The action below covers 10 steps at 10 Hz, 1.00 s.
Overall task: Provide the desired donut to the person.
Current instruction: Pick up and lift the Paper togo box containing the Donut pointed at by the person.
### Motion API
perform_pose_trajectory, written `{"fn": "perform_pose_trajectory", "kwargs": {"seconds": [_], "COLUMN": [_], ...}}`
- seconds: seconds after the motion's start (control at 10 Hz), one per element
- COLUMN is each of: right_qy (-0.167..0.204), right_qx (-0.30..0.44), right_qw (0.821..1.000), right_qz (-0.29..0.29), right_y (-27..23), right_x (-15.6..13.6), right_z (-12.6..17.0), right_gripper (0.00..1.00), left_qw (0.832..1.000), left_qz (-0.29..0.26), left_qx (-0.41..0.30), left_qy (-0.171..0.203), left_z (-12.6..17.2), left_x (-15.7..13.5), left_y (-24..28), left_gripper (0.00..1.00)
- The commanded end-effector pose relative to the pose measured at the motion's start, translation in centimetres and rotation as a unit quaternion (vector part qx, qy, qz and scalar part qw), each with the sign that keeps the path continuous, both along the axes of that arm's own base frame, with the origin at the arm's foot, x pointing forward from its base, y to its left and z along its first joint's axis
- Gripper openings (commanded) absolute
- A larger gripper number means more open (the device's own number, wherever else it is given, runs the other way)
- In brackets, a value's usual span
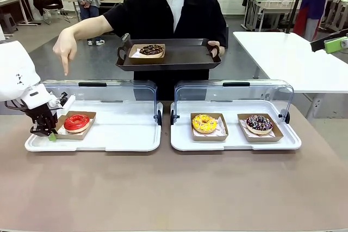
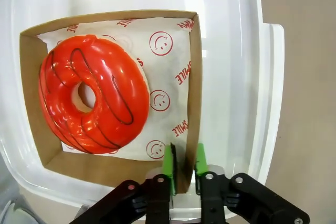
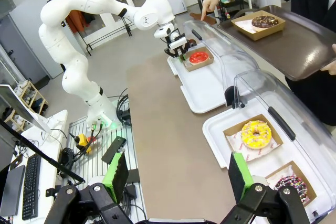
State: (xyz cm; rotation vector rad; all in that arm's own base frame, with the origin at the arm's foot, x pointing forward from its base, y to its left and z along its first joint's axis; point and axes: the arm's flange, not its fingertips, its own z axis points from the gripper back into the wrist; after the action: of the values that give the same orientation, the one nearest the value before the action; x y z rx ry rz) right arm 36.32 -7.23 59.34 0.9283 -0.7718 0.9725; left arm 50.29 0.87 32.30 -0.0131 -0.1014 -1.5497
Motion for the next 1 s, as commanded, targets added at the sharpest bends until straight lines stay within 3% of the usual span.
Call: {"fn": "perform_pose_trajectory", "kwargs": {"seconds": [0.0,0.4,0.9], "right_qy": [-0.005,-0.005,-0.005], "right_qx": [0.007,0.007,0.007], "right_qw": [1.000,1.000,1.000], "right_qz": [0.004,0.004,0.004], "right_y": [0.1,0.1,0.1], "right_x": [0.0,0.0,0.0], "right_z": [0.1,0.1,0.1], "right_gripper": [1.00,1.00,1.00], "left_qw": [1.000,1.000,0.994], "left_qz": [0.001,0.007,-0.025], "left_qx": [-0.014,-0.018,-0.008], "left_qy": [0.007,0.024,0.102], "left_z": [0.0,1.1,9.0], "left_x": [0.5,0.0,-6.7], "left_y": [0.3,0.3,-1.3], "left_gripper": [0.00,0.00,0.00]}}
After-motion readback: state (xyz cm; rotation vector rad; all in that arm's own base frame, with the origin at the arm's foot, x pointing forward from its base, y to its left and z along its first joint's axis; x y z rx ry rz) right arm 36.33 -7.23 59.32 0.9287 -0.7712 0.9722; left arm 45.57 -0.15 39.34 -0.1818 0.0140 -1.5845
